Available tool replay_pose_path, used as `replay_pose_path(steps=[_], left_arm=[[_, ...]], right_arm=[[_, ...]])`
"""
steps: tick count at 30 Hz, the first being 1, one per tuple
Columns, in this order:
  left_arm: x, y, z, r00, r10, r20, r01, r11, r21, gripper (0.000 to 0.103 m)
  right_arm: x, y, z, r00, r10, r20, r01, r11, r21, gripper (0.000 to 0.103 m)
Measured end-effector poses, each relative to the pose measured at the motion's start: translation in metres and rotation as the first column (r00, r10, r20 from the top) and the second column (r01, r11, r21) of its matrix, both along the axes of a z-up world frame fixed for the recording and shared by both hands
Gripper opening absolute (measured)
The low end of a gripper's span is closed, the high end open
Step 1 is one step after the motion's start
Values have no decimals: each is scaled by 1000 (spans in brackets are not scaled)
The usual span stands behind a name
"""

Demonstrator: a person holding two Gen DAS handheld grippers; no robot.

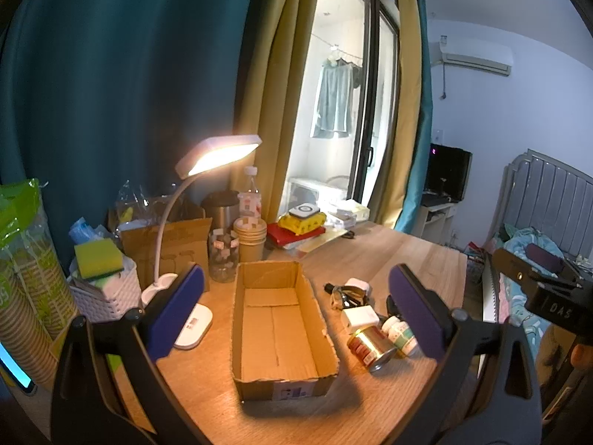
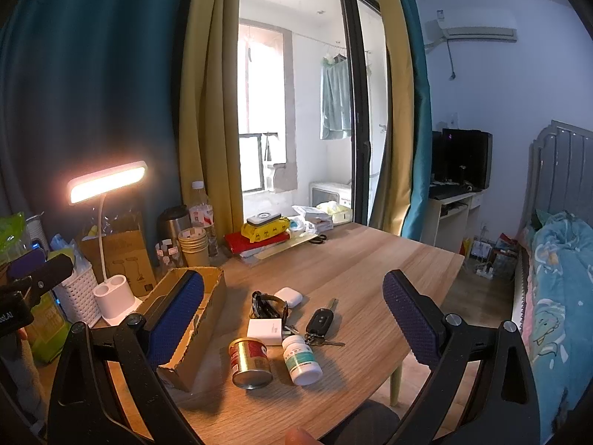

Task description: Organize rigid objects

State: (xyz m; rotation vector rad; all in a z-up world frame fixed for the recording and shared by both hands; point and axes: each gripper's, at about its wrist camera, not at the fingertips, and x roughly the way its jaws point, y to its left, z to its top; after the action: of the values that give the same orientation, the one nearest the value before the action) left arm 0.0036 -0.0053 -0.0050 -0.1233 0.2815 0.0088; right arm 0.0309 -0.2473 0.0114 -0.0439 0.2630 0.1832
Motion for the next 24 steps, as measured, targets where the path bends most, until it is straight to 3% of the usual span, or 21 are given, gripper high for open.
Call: replay_pose_path(steps=[12,24], left_arm=[[38,16,-22,994,28,-108,-27,1000,9,100],[103,46,-83,949,67,-307,-68,998,8,100]], right_arm=[[45,5,-27,995,39,-95,-39,999,5,99],[96,-5,-62,976,35,-213,-32,999,18,99]])
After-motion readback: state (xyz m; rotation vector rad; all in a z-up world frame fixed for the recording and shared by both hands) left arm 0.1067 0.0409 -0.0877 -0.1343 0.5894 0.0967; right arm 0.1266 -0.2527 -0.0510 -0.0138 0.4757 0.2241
